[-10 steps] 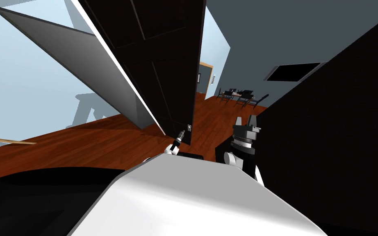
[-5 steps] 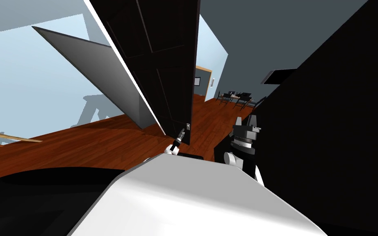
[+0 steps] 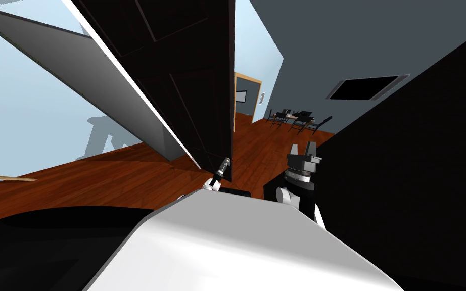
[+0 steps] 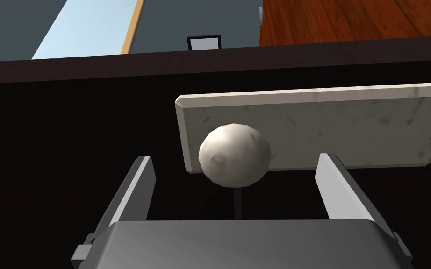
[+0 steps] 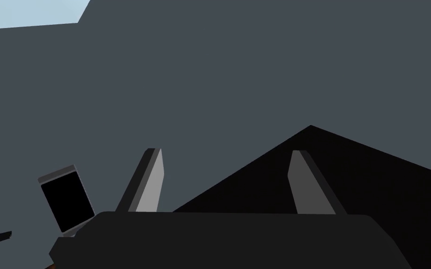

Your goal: Push the door open

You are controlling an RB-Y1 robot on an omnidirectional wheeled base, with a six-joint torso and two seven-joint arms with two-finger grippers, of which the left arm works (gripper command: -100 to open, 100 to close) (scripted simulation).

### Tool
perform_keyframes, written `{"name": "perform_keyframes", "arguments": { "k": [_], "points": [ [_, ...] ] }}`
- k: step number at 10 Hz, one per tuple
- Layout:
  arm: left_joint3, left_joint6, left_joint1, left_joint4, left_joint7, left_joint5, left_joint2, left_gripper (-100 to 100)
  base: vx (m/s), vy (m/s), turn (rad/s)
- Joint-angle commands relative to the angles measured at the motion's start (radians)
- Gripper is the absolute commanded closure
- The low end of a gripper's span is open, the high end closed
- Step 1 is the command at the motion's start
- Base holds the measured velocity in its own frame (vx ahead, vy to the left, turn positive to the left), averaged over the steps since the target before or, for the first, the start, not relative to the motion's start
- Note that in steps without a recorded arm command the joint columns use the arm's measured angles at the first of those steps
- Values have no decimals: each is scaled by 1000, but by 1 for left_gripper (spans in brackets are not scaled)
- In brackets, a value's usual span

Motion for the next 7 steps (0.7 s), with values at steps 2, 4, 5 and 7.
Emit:
{"name": "perform_keyframes", "arguments": {
  "k": [2,4,5,7],
  "points": [
    [2,-5,0,5,-3,1,-5,-100,126,-51,5],
    [2,-5,0,5,-3,1,-5,100,-19,6,-12],
    [2,-5,0,5,-3,1,-5,100,-16,9,-5],
    [2,-5,0,5,-3,1,-5,100,-8,2,2]
  ]
}}
